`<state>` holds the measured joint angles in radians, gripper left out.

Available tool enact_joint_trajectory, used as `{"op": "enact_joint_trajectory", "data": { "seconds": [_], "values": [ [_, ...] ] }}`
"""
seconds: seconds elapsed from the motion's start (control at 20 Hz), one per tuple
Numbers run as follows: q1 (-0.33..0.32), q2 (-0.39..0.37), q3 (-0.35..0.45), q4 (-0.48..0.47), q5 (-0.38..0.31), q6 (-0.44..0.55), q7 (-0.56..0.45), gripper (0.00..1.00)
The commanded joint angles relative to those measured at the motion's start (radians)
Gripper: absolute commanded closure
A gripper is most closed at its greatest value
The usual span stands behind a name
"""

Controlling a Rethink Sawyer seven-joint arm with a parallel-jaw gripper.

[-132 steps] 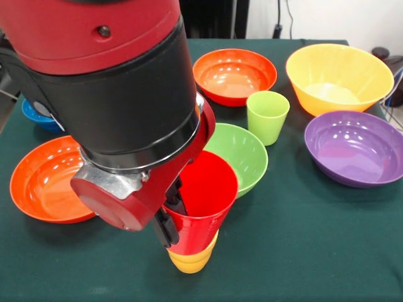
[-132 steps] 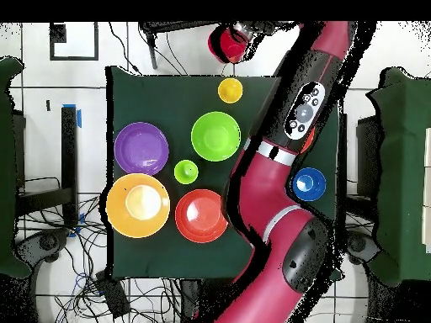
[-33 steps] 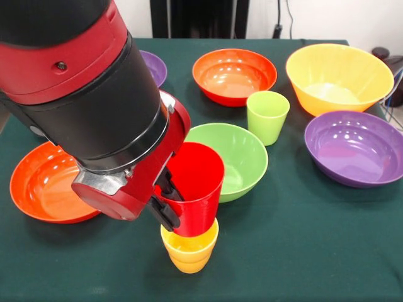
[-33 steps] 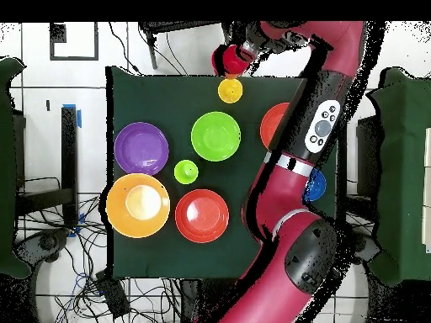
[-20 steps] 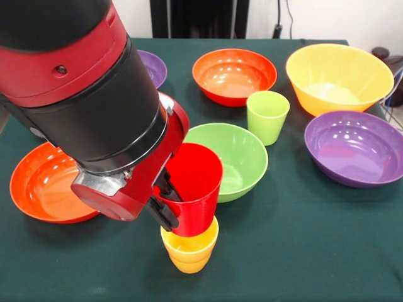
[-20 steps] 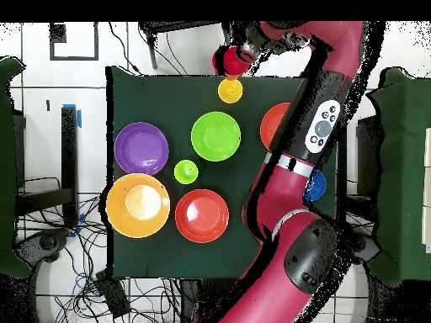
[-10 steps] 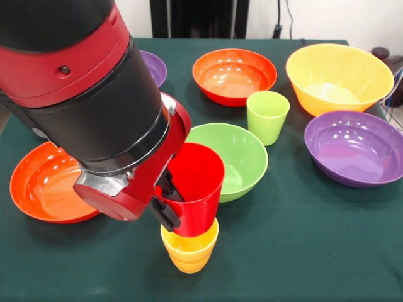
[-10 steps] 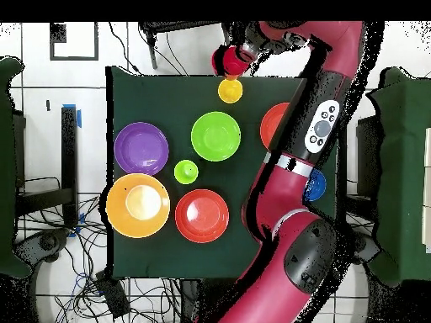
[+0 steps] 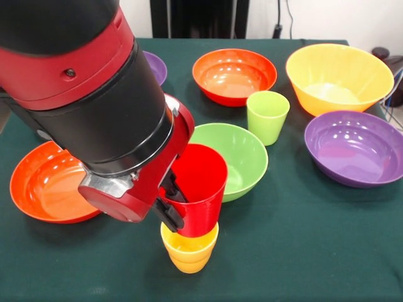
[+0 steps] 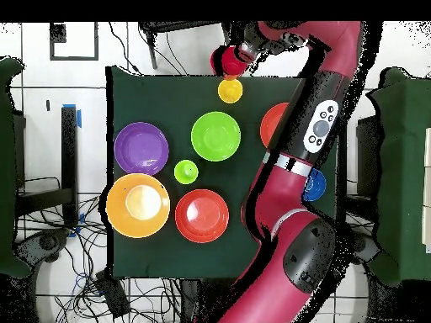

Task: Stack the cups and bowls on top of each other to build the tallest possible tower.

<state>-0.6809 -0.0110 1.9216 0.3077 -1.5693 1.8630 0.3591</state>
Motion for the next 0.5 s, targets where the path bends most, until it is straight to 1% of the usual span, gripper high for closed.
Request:
{"op": "enact_joint_trajectory", "data": {
  "seconds": [0.05,0.3,0.5],
  "values": [
    [0.028,0.058,-0.058,-0.099,-0.049,-0.038,0.012,1.0],
    [0.031,0.06,-0.033,-0.112,-0.067,-0.048,-0.006,1.0],
    [0.034,0.061,-0.005,-0.127,-0.098,-0.046,-0.04,1.0]
  ]
}}
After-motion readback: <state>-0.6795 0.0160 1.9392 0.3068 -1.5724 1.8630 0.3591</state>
